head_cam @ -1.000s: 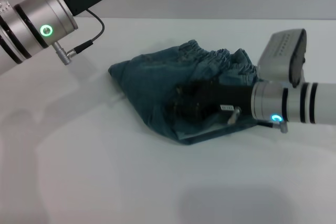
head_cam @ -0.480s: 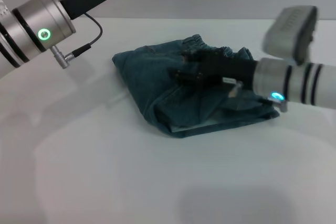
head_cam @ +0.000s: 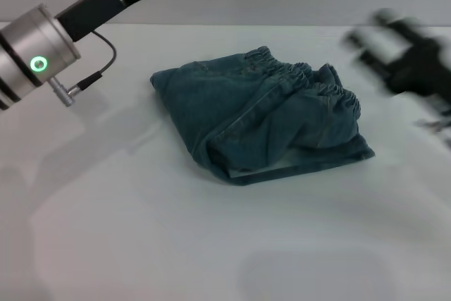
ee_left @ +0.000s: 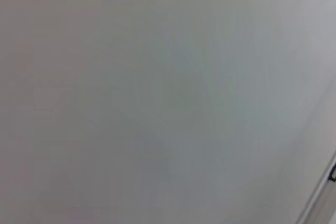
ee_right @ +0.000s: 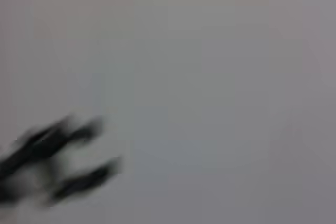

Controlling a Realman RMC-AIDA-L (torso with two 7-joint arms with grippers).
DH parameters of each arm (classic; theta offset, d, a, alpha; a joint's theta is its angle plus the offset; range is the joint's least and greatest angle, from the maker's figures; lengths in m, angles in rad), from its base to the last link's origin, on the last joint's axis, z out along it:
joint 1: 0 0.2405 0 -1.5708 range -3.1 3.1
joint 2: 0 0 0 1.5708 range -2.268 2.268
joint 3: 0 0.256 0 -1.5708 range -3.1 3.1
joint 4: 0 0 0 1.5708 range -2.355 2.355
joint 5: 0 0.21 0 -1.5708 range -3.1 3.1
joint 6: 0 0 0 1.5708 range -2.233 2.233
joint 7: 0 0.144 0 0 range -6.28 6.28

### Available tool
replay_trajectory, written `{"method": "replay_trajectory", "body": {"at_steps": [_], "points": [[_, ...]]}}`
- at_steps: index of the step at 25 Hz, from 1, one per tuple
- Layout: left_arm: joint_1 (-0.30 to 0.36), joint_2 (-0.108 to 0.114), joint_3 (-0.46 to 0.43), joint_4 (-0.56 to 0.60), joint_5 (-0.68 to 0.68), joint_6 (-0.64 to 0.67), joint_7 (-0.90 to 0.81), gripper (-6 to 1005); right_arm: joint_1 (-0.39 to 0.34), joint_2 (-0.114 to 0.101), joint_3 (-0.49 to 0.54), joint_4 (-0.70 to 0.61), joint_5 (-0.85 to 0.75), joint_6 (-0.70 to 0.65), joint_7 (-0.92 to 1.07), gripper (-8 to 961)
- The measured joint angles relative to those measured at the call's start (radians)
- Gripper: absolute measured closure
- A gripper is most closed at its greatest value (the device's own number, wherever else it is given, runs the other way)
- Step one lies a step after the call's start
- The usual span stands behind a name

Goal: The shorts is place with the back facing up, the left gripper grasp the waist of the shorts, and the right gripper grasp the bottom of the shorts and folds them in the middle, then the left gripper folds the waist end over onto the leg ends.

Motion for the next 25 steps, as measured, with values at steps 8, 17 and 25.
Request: {"method": "replay_trajectory", "body": {"at_steps": [8, 17, 25], "points": [[0.049, -0.003, -0.006, -0.205, -0.251, 0.177, 0.395, 215, -0.047, -0.002, 0.014, 0.178, 0.542, -0.196, -0.235, 399], [0.157, -0.005, -0.009, -0.384, -0.539, 0.365, 0.796, 236, -0.059, -0.003, 0.138, 0.208, 0.644, -0.195, -0.250, 399], [0.229, -0.002, -0.011, -0.420, -0.660, 0.430, 0.972, 237, -0.056, -0.004, 0.144, 0.227, 0.647, -0.190, -0.336, 399]]}}
